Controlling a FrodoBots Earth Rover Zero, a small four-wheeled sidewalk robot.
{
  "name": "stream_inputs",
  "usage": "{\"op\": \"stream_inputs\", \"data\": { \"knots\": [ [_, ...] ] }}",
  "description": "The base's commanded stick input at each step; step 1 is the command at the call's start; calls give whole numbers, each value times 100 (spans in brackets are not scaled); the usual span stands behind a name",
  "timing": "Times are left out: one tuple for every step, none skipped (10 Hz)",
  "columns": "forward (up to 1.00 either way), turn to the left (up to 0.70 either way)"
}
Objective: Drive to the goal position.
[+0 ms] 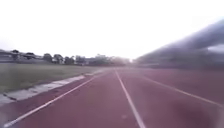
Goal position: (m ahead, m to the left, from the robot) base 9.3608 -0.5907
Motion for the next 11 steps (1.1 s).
{"op": "stream_inputs", "data": {
  "knots": [
    [70,0],
    [70,0],
    [70,0],
    [70,0],
    [70,0],
    [70,-17],
    [70,-28],
    [70,-28],
    [70,-28],
    [70,-21],
    [70,-6]
  ]
}}
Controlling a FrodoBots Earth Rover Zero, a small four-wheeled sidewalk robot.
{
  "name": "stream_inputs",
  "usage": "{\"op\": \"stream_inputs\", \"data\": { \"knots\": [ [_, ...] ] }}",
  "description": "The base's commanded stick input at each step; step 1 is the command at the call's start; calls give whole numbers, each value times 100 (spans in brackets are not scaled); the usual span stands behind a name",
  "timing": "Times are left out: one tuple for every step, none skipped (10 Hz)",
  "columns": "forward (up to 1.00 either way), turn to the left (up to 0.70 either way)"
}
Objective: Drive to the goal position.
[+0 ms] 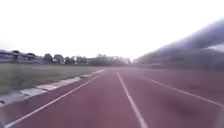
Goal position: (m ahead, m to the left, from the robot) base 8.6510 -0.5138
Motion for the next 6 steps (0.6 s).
{"op": "stream_inputs", "data": {
  "knots": [
    [70,0],
    [70,0],
    [70,0],
    [70,0],
    [70,0],
    [70,0]
  ]
}}
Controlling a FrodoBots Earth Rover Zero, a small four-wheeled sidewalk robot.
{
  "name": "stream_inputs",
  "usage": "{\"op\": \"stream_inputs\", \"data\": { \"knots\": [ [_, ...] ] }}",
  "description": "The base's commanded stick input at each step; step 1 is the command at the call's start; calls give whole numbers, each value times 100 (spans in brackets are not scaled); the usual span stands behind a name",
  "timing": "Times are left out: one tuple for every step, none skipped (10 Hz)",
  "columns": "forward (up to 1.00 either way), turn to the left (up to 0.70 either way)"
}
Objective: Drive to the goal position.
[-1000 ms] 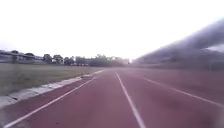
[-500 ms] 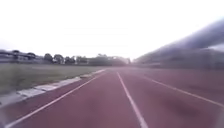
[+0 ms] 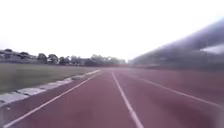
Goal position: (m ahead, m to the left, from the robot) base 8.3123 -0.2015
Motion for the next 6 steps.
{"op": "stream_inputs", "data": {
  "knots": [
    [70,-3],
    [70,-12],
    [70,-22],
    [70,-29],
    [70,-29],
    [70,-29]
  ]
}}
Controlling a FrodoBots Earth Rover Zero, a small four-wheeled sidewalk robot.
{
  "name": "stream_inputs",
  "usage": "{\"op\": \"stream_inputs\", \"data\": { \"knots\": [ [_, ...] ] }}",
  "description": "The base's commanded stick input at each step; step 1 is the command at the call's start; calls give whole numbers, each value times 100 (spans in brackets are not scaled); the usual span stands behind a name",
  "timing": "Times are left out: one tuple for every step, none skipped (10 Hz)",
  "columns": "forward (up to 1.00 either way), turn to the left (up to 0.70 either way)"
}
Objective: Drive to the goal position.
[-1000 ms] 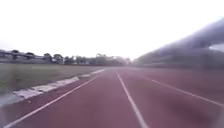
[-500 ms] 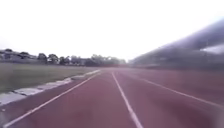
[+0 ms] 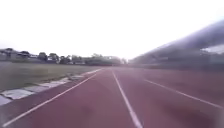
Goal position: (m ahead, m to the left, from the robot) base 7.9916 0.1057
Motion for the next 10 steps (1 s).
{"op": "stream_inputs", "data": {
  "knots": [
    [70,-29],
    [70,-29],
    [70,-29],
    [70,-29],
    [70,-29],
    [70,-29],
    [70,-29],
    [70,-29],
    [70,-28],
    [70,-28]
  ]
}}
